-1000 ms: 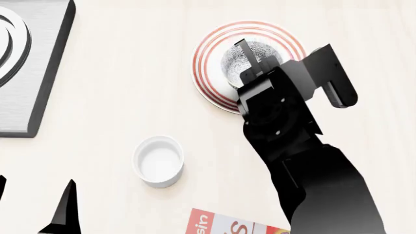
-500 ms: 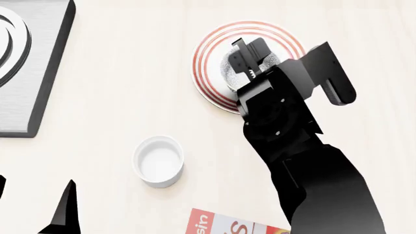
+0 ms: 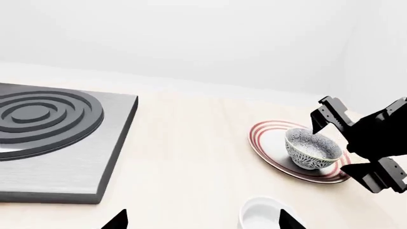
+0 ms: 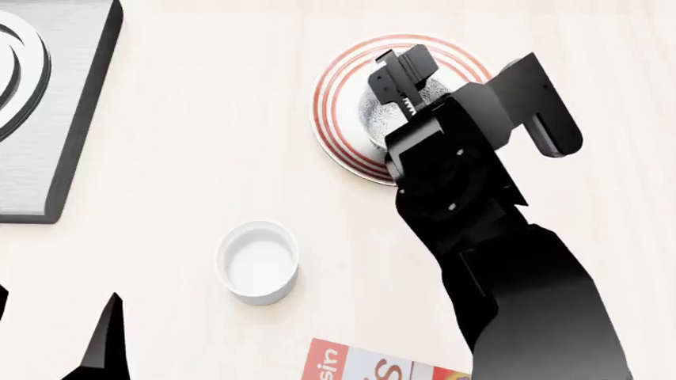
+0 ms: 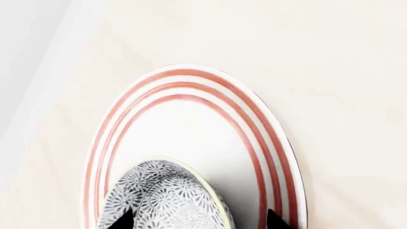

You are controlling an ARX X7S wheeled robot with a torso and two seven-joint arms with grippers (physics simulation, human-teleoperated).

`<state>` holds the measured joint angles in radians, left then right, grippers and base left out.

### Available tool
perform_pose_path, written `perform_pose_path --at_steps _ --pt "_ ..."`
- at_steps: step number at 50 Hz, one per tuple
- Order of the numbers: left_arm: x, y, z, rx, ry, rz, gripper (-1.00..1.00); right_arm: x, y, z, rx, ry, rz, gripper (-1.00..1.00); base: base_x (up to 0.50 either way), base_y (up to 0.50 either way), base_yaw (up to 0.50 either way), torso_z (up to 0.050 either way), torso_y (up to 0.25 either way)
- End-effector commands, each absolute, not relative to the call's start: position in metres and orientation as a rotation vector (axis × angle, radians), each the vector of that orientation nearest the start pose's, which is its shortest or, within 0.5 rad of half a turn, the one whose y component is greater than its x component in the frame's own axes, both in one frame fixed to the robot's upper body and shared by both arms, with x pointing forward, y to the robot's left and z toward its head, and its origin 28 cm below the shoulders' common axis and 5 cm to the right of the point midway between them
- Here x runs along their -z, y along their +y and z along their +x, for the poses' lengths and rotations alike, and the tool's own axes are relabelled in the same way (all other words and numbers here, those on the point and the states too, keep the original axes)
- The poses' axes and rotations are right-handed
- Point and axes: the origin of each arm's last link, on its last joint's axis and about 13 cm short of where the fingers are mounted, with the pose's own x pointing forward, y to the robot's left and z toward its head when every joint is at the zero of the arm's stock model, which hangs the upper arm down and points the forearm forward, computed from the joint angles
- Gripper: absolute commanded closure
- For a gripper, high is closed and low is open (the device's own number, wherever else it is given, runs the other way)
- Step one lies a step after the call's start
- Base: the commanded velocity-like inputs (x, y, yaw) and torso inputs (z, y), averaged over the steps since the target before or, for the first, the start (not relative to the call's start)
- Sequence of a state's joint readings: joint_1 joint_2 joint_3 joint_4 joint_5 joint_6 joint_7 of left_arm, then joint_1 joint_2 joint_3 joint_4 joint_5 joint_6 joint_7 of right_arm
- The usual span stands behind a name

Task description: Pick the akita bowl on the cookies box and place it on the plate.

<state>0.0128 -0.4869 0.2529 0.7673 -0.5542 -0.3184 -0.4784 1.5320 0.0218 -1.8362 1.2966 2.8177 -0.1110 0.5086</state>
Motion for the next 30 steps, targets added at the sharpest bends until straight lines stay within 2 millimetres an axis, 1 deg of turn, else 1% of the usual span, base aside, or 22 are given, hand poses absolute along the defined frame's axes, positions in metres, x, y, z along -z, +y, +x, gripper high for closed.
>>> perform_pose_path --at_steps 1,15,22,27,30 --pt "-0.139 0.208 0.166 0.125 -0.234 -0.143 -1.00 -0.257 -0.045 0.435 0.307 0.335 0.939 -1.00 0.00 0.00 0.00 0.000 0.000" --pt "-0.146 0.207 0.159 0.139 -0.256 -0.152 -1.00 -0.274 -0.046 0.436 0.323 0.301 0.902 -1.00 0.00 0.00 0.00 0.000 0.000" --pt "-0.150 0.206 0.156 0.144 -0.268 -0.156 -1.00 -0.280 -0.049 0.436 0.335 0.275 0.786 -1.00 0.00 0.00 0.00 0.000 0.000" --pt "-0.152 0.207 0.155 0.146 -0.273 -0.158 -1.00 -0.284 -0.052 0.436 0.331 0.271 0.762 -1.00 0.00 0.00 0.00 0.000 0.000" --pt "-0.153 0.206 0.153 0.149 -0.276 -0.157 -1.00 -0.290 -0.055 0.435 0.326 0.262 0.744 -1.00 0.00 0.00 0.00 0.000 0.000"
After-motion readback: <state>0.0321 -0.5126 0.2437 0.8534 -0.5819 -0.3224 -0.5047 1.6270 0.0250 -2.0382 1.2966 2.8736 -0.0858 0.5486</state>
